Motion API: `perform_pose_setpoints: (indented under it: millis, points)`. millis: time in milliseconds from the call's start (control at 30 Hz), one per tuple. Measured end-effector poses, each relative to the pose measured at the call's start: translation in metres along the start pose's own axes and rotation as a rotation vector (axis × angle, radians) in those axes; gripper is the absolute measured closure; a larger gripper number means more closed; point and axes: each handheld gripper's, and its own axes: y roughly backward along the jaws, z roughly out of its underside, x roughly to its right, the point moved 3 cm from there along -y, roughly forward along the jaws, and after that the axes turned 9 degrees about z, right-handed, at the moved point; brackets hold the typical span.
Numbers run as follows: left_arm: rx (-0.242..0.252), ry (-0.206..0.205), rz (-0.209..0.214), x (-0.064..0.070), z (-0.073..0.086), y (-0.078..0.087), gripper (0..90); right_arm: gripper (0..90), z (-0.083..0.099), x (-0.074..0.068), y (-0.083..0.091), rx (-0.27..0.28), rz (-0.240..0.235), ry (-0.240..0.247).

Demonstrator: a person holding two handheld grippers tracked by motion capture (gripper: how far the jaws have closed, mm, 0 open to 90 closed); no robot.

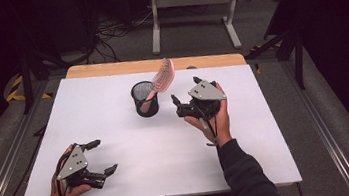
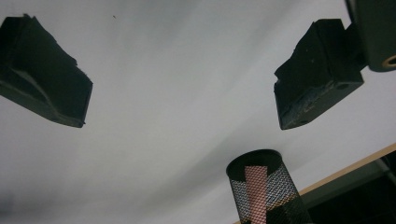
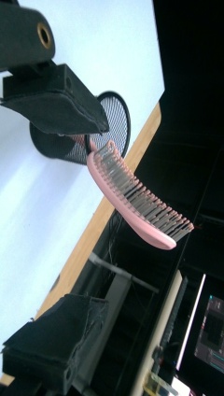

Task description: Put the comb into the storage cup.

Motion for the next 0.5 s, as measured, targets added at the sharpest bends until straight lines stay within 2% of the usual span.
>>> perform_pose_setpoints:
  millis: [167,500]
  points:
    - [-0.003,0.000,0.001,0.000,0.000,0.000,5.3,13.5,0.004,-0.001,0.006,0.008,-0.007,-0.002]
    - [-0.003,-0.002,-0.001,0.000,0.000,0.000,5.3,13.2,0.008,-0.004,0.014,0.015,-0.013,0.026]
